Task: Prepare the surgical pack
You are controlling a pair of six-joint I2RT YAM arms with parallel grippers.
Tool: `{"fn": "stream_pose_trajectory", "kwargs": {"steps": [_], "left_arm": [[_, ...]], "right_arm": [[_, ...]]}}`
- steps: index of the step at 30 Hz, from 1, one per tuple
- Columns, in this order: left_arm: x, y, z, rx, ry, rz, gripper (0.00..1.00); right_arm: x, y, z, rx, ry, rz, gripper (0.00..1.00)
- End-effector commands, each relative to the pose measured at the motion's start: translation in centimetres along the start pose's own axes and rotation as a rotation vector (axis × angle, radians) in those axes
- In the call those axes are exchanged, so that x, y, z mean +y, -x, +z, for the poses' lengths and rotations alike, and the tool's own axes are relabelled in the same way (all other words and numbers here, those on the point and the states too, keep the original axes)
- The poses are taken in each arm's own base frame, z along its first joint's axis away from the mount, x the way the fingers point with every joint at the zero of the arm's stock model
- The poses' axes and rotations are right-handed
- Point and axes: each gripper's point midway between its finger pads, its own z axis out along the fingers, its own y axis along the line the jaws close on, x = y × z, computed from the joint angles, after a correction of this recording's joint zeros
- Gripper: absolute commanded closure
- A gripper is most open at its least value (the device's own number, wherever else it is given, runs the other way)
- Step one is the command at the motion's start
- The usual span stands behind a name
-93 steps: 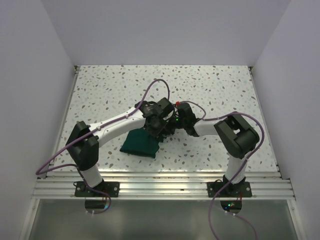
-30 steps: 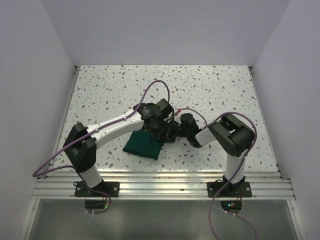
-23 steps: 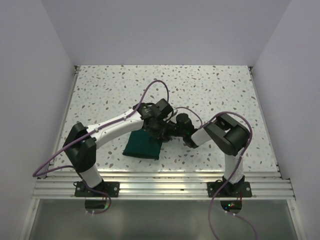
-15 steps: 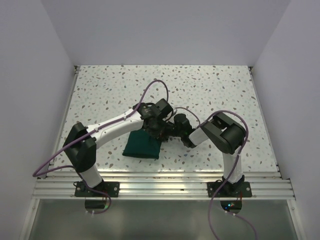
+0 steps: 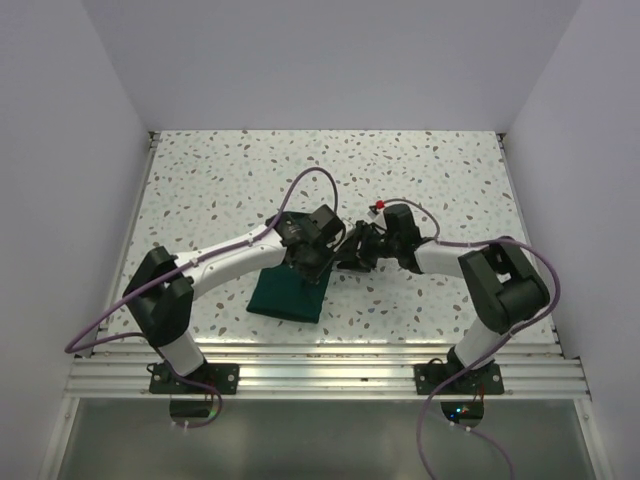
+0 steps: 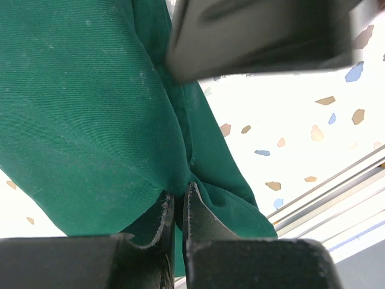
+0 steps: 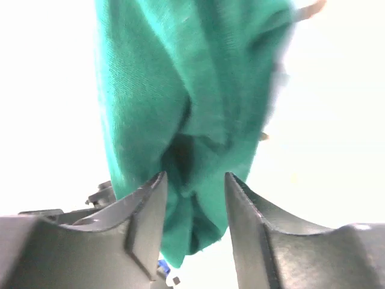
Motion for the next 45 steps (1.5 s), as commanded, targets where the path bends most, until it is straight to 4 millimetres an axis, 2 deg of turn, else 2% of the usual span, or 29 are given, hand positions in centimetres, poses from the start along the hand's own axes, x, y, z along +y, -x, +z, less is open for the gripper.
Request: {"fn": "stream_pose_trajectory", "kwargs": {"steps": [1,4,6,7,8,9,12,14,18,21,29,32,35,36,38,39,41,42,43,45], "left_arm": [[-1.1,1.4,-1.4,-0.089,-0.055,-0.013,1.00],[-1.2,1.6,-1.5,-0.099,-0.059,-0.013,1.00],[-1.2,1.6,-1.5,-0.099,-0.062,-0.012,1.00],[-1.2,1.5,-1.4,-0.097,-0.061,-0.011,1.00],[-1.3,1.5,-1.4,-0.097,-0.062,-0.010,1.00],[-1.3,1.5,-1.5,-0.098,-0.062,-0.012,1.00],[-1.3,1.6,-1.5,-0.099,-0.061,-0.007,1.00],[-1.4,1.7,-1.6,-0.106,-0.065,-0.007,1.00],[-1.6,1.8,-1.5,-0.110,-0.064,0.002,1.00],[-1.7,1.9,-1.6,-0.114,-0.059,0.010,1.00],[-1.9,1.6,-1.5,-0.110,-0.052,0.036,1.00],[-2.1,1.5,-1.4,-0.111,-0.050,0.050,1.00],[-2.2,1.4,-1.4,-0.111,-0.047,0.063,1.00],[-2.3,1.2,-1.4,-0.109,-0.049,0.065,1.00],[-2.3,1.0,-1.3,-0.107,-0.048,0.069,1.00],[-2.3,0.6,-1.0,-0.098,-0.050,0.071,1.00],[-2.4,0.1,-0.7,-0.084,-0.048,0.076,1.00],[-2.3,-0.5,-0.3,-0.071,-0.046,0.078,1.00],[-2.4,-0.7,-0.3,-0.072,-0.048,0.081,1.00],[-2.3,-1.9,0.5,-0.044,-0.046,0.083,1.00]], "right_arm": [[-2.3,-1.4,-3.4,0.094,-0.136,-0.014,0.44],[-1.8,0.4,-4.6,0.055,-0.122,-0.022,0.36],[-0.3,1.6,-4.5,0.037,-0.093,-0.039,0.33],[0.1,1.7,-4.3,0.042,-0.078,-0.034,0.23],[1.0,2.0,-4.1,0.042,-0.041,-0.042,0.18],[1.9,2.7,-4.1,0.032,-0.025,-0.046,0.16],[3.1,3.7,-3.9,0.022,-0.016,-0.050,0.13],[3.1,4.2,-3.5,0.017,-0.018,-0.033,0.10],[3.5,4.9,-2.2,0.023,-0.005,0.065,0.09],[4.1,5.4,-1.4,0.014,-0.012,0.076,0.10],[5.2,5.5,0.9,0.031,-0.007,0.131,0.16],[4.9,5.6,1.3,0.029,-0.024,0.149,0.17],[5.0,6.0,1.6,0.023,-0.017,0.155,0.23],[4.9,6.1,1.8,0.019,-0.014,0.154,0.31],[4.4,6.4,2.2,0.007,-0.007,0.140,0.41],[4.1,6.5,2.5,0.005,-0.008,0.129,0.56],[3.4,6.6,2.9,-0.006,-0.007,0.083,0.77],[2.9,6.7,3.0,-0.014,-0.016,0.074,0.93],[2.6,6.9,3.1,-0.023,-0.012,0.060,1.00],[1.1,7.0,3.1,-0.046,-0.038,0.048,1.00]]}}
